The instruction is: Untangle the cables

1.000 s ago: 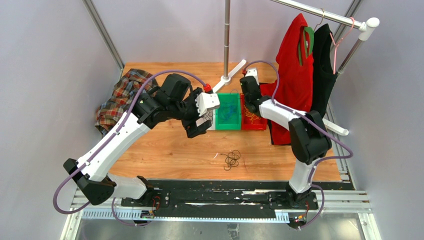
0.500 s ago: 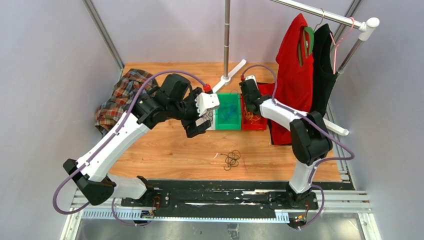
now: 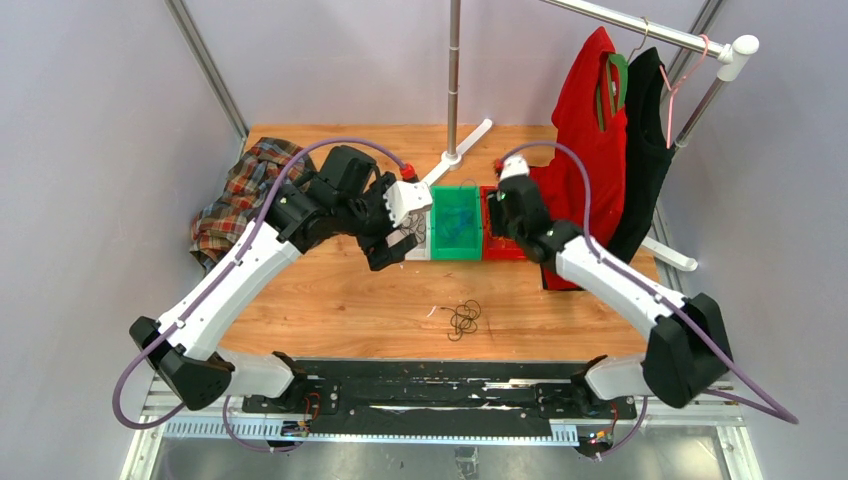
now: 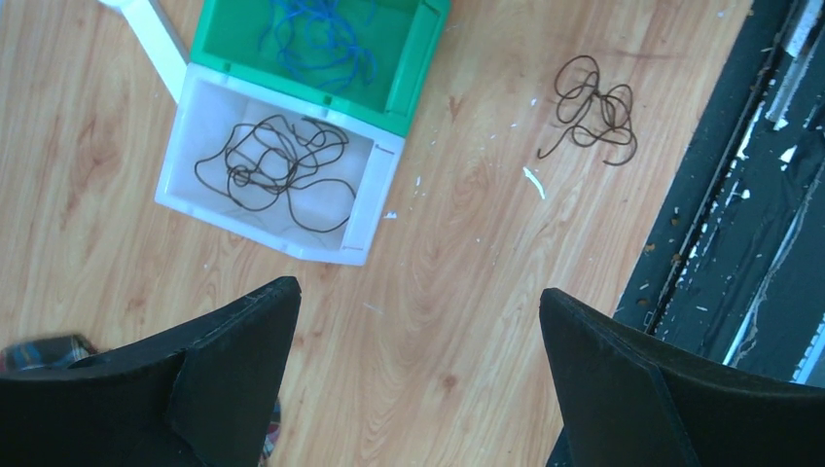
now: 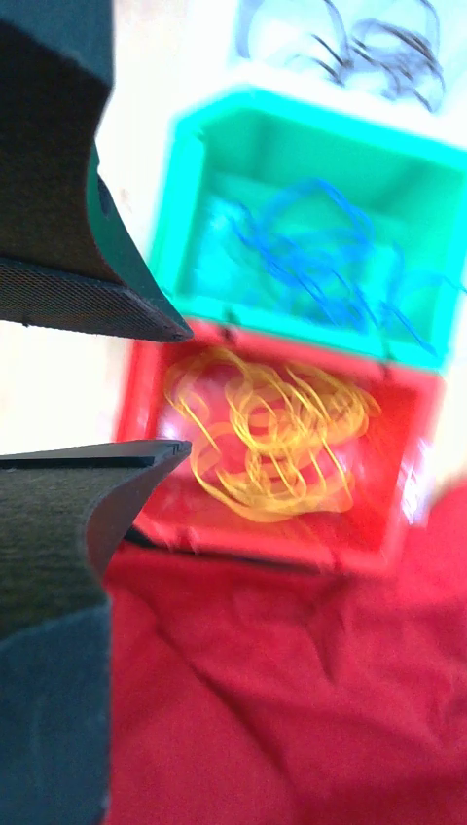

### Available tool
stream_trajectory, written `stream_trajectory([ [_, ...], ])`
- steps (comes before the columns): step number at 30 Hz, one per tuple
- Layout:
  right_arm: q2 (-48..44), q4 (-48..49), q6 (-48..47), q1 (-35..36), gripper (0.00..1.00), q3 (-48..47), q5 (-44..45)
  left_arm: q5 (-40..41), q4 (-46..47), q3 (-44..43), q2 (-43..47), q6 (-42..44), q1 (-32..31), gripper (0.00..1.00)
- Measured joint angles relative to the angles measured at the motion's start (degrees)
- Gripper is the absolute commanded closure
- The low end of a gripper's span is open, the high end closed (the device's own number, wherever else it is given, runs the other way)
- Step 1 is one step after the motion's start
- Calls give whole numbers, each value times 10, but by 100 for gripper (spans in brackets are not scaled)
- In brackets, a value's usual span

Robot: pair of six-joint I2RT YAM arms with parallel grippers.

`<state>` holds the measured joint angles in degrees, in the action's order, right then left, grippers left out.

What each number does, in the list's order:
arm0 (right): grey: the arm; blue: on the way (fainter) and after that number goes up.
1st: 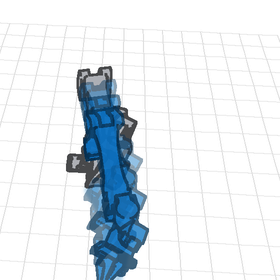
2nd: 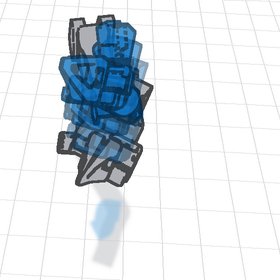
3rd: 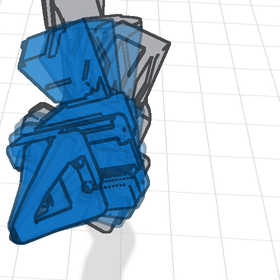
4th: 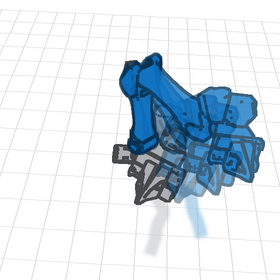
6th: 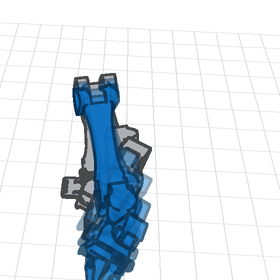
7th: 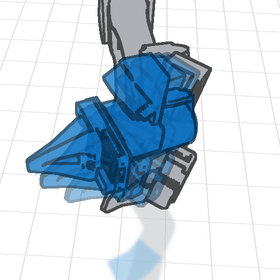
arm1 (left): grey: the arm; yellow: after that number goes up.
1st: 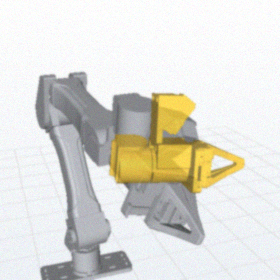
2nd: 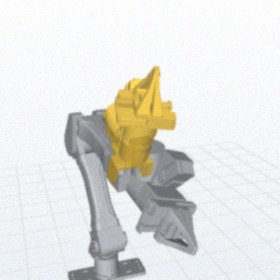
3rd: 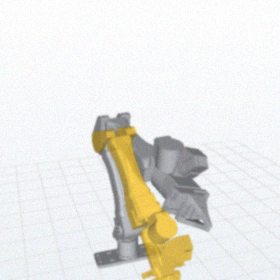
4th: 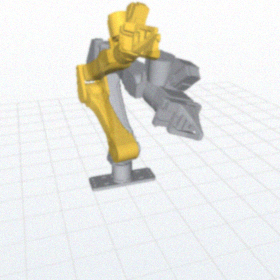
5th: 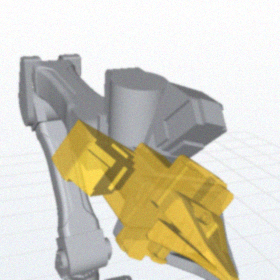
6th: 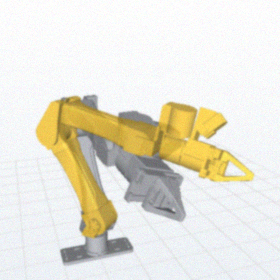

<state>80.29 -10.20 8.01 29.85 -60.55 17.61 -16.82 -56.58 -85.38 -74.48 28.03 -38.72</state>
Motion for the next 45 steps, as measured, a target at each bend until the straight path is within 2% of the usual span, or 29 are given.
stream_trajectory([
  [6,-76,28,39,154,58,140,-28,-2,7,8,-5,-2,27,2],
  [9,-78,33,65,196,59,188,-46,-9,8,15,-5,-2,28,2],
  [21,-31,84,112,200,68,258,-87,-26,9,45,2,-2,28,2],
  [23,-28,93,118,200,73,270,-100,-29,9,47,4,-2,28,2],
  [29,-32,110,133,200,98,279,-130,-36,9,48,4,-2,28,2],
  [30,-40,111,136,199,99,279,-133,-37,9,48,4,-2,28,2],
  [38,-146,114,151,199,99,272,-151,-46,9,48,4,-2,28,2],
  [45,-186,110,153,196,99,234,-165,-47,9,48,4,-2,30,2],
])
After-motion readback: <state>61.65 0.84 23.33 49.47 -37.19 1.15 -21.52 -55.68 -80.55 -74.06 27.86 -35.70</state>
